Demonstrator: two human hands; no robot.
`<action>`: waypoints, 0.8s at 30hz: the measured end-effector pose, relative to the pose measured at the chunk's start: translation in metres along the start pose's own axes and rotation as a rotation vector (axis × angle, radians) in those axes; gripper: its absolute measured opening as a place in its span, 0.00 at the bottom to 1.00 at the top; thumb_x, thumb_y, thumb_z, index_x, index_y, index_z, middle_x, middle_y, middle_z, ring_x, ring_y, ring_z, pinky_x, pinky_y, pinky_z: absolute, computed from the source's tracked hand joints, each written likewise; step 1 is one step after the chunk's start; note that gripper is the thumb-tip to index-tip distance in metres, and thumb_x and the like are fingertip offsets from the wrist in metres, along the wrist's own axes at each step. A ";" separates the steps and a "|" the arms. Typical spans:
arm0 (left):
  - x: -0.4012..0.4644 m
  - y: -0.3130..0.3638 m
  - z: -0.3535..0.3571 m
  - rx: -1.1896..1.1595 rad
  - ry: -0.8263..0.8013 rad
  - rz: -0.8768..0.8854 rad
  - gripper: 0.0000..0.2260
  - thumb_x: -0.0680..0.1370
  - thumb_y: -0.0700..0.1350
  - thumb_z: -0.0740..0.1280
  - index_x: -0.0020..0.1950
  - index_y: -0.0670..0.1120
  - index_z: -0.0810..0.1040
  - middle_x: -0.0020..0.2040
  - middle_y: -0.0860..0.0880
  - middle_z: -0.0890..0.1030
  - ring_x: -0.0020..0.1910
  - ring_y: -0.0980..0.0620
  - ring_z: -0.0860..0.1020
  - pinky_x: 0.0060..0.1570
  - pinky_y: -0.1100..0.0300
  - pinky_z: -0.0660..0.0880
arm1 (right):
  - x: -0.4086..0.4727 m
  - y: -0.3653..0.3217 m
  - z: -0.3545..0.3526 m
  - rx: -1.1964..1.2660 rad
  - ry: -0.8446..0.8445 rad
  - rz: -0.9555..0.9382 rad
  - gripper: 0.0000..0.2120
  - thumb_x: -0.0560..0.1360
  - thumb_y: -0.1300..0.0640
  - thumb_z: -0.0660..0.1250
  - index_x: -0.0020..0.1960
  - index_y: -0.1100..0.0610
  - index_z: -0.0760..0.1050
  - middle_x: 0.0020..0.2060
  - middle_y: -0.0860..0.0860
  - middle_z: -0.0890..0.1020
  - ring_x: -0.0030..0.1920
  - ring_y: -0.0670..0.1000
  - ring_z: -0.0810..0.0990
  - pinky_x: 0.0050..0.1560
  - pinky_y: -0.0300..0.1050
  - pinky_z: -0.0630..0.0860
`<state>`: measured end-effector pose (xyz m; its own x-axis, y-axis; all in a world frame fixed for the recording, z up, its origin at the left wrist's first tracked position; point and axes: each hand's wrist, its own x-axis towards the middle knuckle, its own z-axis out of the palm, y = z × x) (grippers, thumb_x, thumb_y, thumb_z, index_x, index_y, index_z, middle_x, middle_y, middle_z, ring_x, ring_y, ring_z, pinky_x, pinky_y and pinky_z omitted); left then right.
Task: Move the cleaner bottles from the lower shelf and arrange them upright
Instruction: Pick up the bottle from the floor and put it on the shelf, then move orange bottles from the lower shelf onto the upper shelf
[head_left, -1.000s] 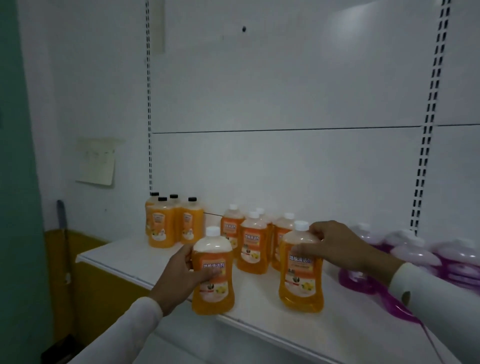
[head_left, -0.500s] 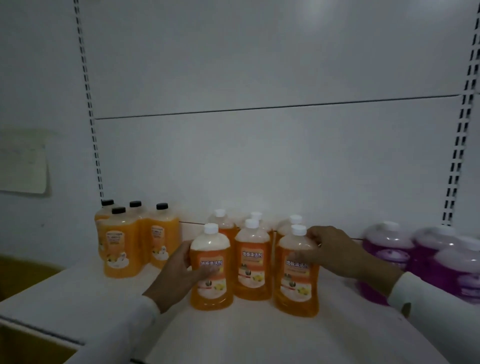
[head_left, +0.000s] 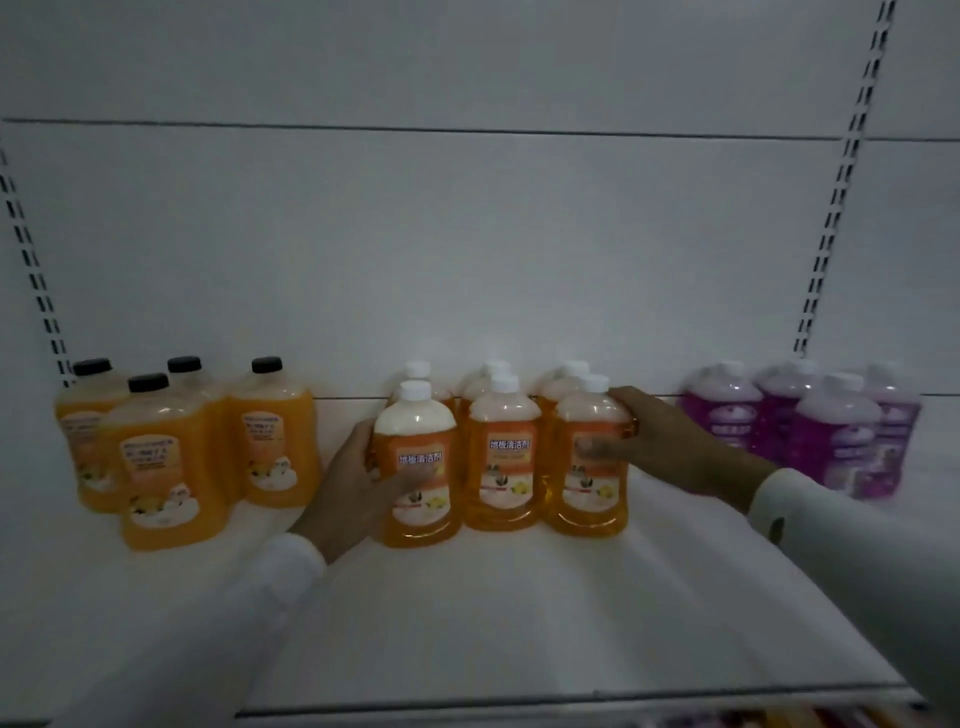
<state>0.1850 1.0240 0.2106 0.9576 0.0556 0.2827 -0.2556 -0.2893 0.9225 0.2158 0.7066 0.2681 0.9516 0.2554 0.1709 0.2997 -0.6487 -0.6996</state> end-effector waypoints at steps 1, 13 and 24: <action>-0.001 0.001 -0.001 0.031 -0.006 0.003 0.29 0.71 0.46 0.74 0.69 0.53 0.66 0.60 0.54 0.77 0.58 0.53 0.76 0.54 0.53 0.78 | -0.003 -0.001 0.003 -0.016 0.017 0.017 0.30 0.71 0.47 0.73 0.69 0.52 0.66 0.58 0.48 0.79 0.55 0.48 0.80 0.52 0.45 0.81; -0.051 0.025 -0.022 0.836 -0.111 -0.098 0.20 0.73 0.54 0.72 0.59 0.44 0.75 0.54 0.47 0.79 0.51 0.49 0.77 0.54 0.57 0.76 | -0.057 -0.026 -0.006 -0.474 0.209 0.045 0.40 0.71 0.39 0.69 0.75 0.55 0.60 0.71 0.54 0.70 0.68 0.55 0.71 0.66 0.52 0.71; -0.137 0.096 0.192 0.652 -0.371 0.404 0.27 0.74 0.59 0.69 0.69 0.48 0.71 0.65 0.51 0.75 0.62 0.53 0.73 0.63 0.57 0.71 | -0.208 0.039 -0.081 -0.513 0.182 0.104 0.28 0.73 0.42 0.70 0.68 0.54 0.71 0.64 0.51 0.77 0.62 0.54 0.76 0.58 0.42 0.69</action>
<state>0.0553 0.8050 0.2098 0.8198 -0.4545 0.3485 -0.5686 -0.7183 0.4009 0.0354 0.5702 0.2611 0.9606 0.0730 0.2683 0.1550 -0.9416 -0.2988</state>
